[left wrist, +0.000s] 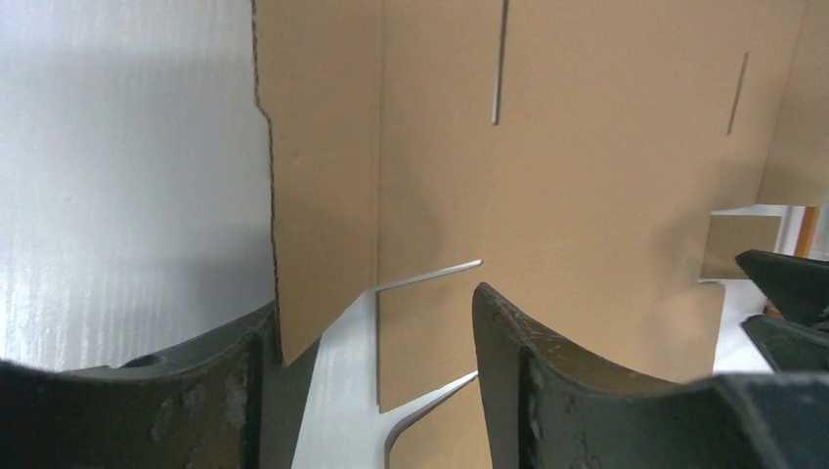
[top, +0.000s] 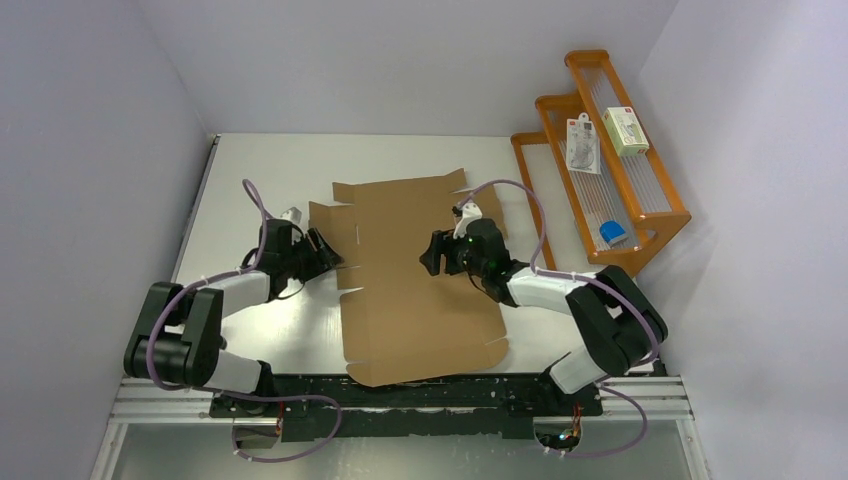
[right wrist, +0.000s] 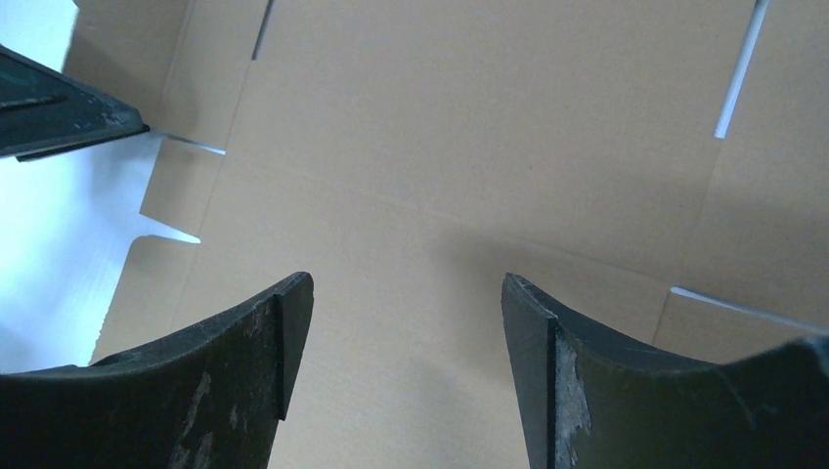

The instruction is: Fold the paper box

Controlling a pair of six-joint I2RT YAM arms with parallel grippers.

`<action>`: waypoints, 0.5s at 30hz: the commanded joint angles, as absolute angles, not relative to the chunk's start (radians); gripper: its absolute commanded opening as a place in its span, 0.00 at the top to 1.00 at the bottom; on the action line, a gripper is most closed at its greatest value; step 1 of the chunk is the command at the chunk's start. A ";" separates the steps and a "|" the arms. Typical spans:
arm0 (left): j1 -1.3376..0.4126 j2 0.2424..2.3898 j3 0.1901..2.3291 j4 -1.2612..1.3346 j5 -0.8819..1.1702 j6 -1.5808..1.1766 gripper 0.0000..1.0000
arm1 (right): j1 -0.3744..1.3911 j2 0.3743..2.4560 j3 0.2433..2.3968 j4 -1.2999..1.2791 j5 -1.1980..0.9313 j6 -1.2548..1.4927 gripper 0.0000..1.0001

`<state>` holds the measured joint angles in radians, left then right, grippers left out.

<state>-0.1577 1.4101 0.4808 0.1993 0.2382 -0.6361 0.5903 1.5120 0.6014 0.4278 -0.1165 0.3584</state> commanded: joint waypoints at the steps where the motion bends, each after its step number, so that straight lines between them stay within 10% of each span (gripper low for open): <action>1: -0.153 1.447 0.461 0.254 0.303 -0.635 0.36 | 0.590 1.548 0.591 0.485 -0.113 0.381 0.25; 15: -0.172 1.424 0.410 0.233 0.368 -0.682 0.25 | 0.597 1.642 0.566 0.538 -0.120 0.466 0.28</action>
<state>-0.1658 1.4403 0.4583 0.2840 0.3534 -0.6720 0.5911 1.6260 0.5850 0.4763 -0.1234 0.4347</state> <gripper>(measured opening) 0.735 0.727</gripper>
